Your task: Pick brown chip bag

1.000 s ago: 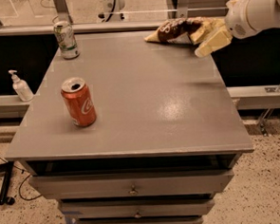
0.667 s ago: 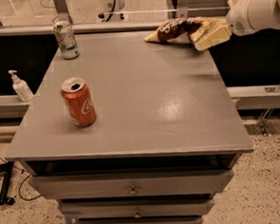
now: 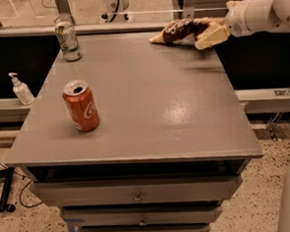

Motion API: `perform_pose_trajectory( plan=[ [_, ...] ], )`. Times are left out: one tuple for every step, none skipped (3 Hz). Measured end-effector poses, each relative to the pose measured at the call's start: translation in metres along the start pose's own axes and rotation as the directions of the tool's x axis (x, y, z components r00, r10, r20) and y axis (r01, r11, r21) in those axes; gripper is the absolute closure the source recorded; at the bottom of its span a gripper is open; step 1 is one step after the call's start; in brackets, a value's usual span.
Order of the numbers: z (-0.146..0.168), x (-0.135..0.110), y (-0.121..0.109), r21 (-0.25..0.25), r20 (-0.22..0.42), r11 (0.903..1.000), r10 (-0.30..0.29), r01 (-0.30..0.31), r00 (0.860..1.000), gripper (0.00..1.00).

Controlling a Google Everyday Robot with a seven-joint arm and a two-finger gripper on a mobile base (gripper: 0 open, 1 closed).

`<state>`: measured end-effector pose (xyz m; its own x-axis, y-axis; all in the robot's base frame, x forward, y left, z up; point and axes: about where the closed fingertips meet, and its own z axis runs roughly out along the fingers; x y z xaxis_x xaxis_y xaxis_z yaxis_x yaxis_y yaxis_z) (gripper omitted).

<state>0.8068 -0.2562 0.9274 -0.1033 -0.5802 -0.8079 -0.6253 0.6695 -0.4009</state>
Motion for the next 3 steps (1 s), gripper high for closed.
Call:
perform_pose_trajectory(
  plan=[
    [0.027, 0.006, 0.009, -0.042, -0.029, 0.9991, -0.003, 0.002, 1.0, 0.0],
    [0.05, 0.013, 0.019, -0.079, -0.053, 0.9969, 0.002, -0.006, 0.999, 0.18],
    [0.061, 0.015, 0.024, -0.1, -0.059, 0.9949, 0.001, -0.007, 0.998, 0.41]
  ],
)
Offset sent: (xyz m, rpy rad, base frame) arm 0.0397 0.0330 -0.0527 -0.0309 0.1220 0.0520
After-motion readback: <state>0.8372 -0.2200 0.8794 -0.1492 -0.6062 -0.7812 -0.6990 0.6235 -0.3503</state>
